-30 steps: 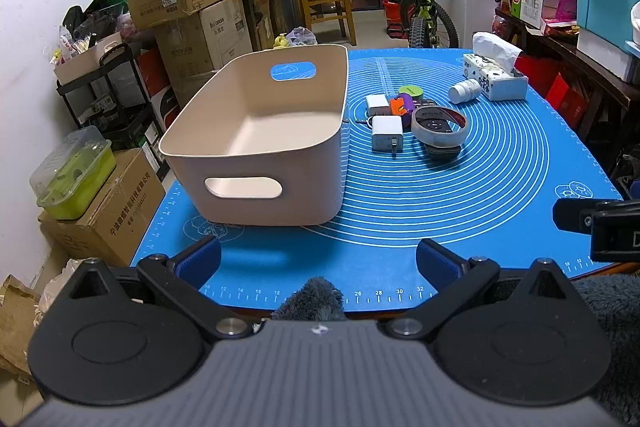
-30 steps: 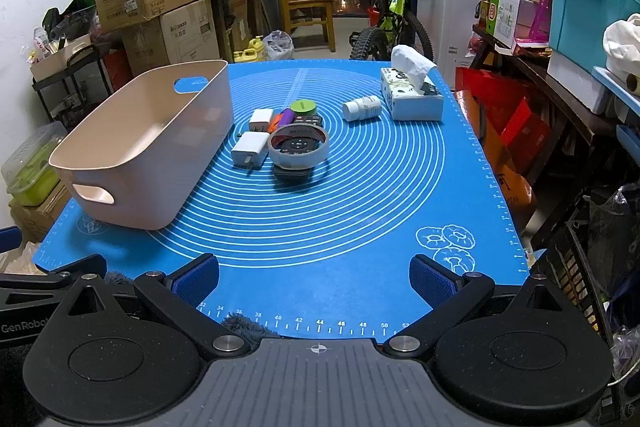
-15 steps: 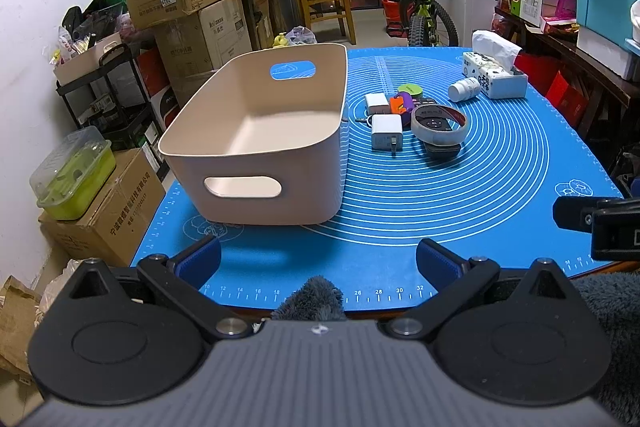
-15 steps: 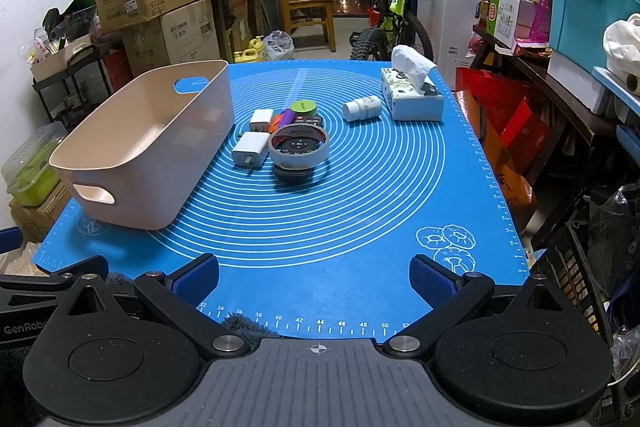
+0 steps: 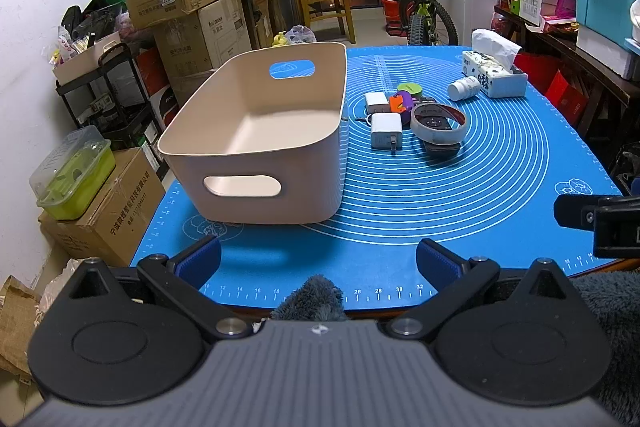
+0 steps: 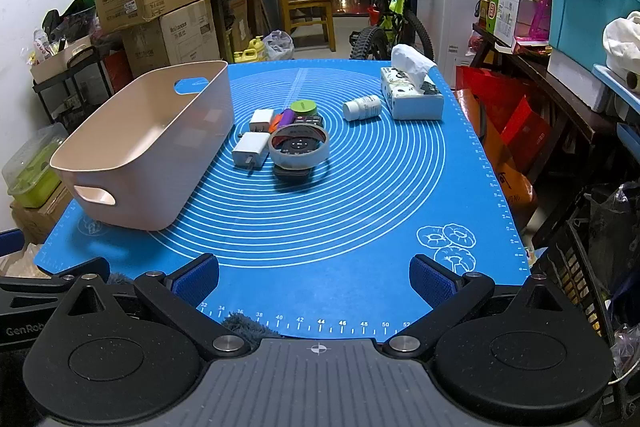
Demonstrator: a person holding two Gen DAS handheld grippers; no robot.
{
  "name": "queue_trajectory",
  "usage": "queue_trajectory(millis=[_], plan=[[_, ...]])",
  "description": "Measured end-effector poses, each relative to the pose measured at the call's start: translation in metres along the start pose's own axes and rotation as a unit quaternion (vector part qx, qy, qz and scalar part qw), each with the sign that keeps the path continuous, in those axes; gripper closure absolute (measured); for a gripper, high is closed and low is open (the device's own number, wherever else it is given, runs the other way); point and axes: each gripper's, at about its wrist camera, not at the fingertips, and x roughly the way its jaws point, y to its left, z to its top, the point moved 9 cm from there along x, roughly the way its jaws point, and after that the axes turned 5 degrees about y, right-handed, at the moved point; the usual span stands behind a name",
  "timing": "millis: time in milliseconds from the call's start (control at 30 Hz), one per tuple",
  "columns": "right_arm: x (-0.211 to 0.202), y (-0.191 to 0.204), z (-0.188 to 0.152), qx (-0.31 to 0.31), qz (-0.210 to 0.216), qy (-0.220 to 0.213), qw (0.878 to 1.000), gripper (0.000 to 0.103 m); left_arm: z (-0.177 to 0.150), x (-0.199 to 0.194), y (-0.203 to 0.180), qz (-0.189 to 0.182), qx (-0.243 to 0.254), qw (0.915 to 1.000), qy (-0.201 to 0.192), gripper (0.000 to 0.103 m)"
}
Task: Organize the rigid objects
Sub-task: 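Move the right tool to the tape roll and close around it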
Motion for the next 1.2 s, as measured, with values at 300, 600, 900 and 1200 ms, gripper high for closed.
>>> queue_trajectory(millis=[300, 600, 900, 1200], plan=[[-0.012, 0.002, 0.010, -0.007, 0.003, -0.012, 1.000, 0.003, 0.002, -0.002, 0.000, -0.007, 0.007, 0.9999, -0.005, 0.001], [-0.013, 0.001, 0.050, -0.006, 0.017, -0.040, 0.999, 0.003, 0.027, 0.001, 0.035, -0.008, -0.013, 0.9999, -0.005, 0.001], [0.014, 0.014, 0.108, 0.001, 0.024, -0.061, 0.998, 0.003, 0.064, 0.029, 0.091, 0.001, -0.039, 0.9992, 0.000, 0.001], [0.068, 0.018, 0.145, 0.016, 0.007, -0.049, 0.999, 0.003, 0.103, 0.072, 0.135, -0.022, -0.061, 0.9978, 0.014, 0.001]])
